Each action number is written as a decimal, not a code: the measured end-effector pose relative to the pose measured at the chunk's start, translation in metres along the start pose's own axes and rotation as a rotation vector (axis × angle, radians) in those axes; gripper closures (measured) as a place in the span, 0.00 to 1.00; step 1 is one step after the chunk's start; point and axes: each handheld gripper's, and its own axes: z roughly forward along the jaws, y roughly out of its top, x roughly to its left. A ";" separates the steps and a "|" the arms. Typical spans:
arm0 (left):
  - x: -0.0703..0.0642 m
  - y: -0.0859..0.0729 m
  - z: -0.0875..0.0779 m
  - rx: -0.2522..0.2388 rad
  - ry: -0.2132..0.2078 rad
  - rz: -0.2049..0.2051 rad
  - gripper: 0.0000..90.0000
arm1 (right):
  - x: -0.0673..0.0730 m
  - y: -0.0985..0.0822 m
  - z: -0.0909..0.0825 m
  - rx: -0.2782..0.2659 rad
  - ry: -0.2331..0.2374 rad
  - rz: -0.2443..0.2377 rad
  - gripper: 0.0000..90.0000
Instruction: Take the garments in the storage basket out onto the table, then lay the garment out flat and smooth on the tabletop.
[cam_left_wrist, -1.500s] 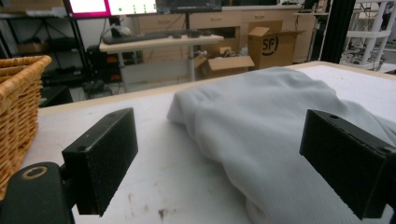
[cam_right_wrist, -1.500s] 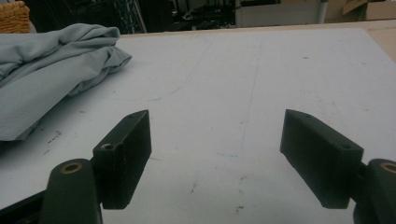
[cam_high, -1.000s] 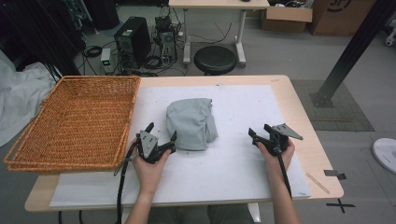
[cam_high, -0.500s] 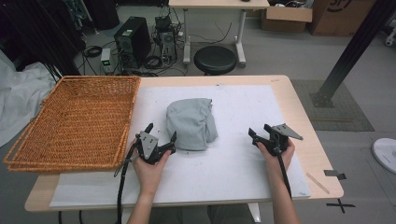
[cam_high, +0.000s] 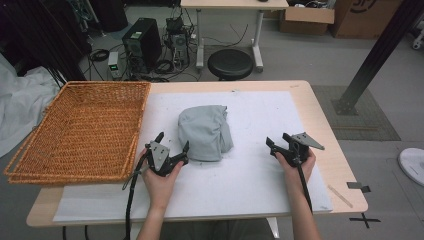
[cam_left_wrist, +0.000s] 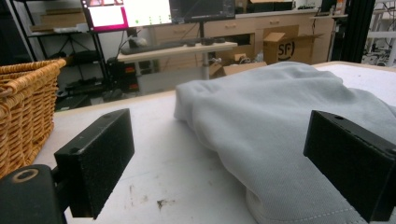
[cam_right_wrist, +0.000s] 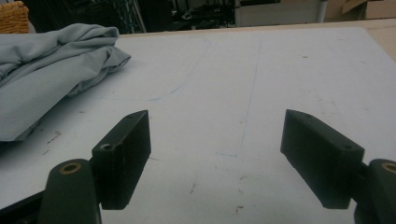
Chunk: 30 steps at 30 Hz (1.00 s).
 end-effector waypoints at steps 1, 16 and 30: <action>0.000 0.000 0.000 0.002 0.001 0.003 0.10 | 0.000 0.000 0.000 0.000 0.000 0.000 0.27; -0.009 0.002 0.000 0.028 -0.069 0.012 0.17 | -0.001 0.000 0.000 0.001 0.004 0.007 0.27; -0.061 0.017 0.013 0.038 -0.232 0.062 0.15 | -0.001 0.000 0.000 -0.006 0.007 0.010 0.27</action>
